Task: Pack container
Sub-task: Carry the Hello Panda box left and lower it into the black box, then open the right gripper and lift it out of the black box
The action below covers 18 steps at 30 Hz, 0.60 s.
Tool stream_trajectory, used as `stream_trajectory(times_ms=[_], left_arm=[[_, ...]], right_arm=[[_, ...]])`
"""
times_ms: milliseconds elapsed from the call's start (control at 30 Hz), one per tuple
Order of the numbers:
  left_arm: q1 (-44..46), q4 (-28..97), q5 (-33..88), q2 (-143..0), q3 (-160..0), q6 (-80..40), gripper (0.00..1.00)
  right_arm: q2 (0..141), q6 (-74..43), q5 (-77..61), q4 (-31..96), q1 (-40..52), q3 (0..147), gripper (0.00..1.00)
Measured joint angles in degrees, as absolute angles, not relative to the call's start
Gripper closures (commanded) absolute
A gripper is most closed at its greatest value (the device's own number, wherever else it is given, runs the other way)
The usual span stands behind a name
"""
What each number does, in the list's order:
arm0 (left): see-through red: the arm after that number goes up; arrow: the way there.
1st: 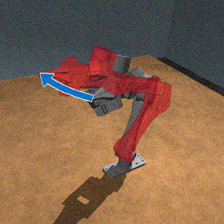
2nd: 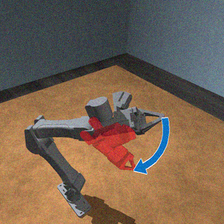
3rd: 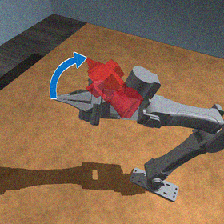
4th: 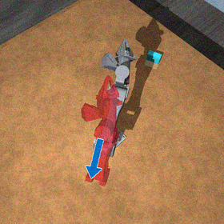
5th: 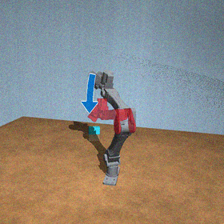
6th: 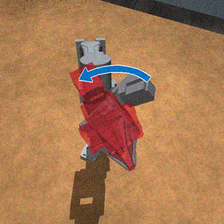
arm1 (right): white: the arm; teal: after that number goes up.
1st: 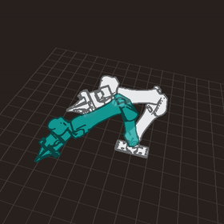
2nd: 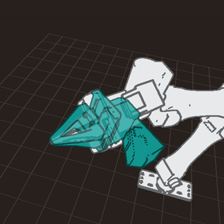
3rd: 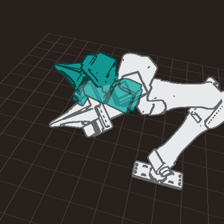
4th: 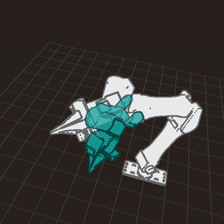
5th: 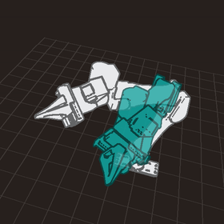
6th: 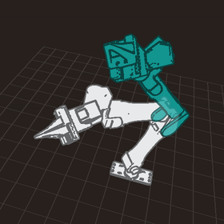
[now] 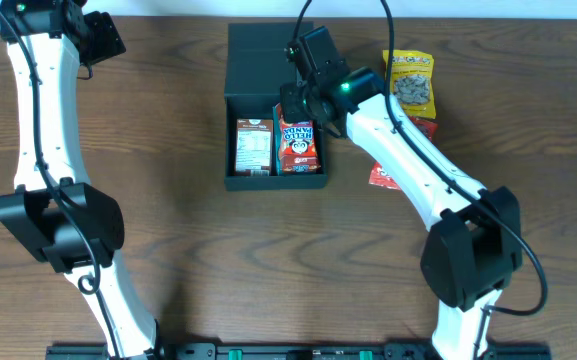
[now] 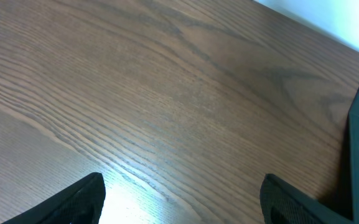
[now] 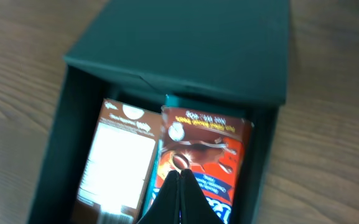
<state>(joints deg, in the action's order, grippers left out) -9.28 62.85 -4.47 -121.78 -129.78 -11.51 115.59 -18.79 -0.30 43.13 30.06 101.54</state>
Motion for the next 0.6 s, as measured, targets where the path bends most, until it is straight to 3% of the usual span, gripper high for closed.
stream_trajectory(times_ms=[600], left_arm=[[-9.3,62.8,-4.5,-121.8,-129.8,-11.5,0.19]], right_arm=[[121.3,-17.3,-2.2,47.6,30.1,102.0,0.99]])
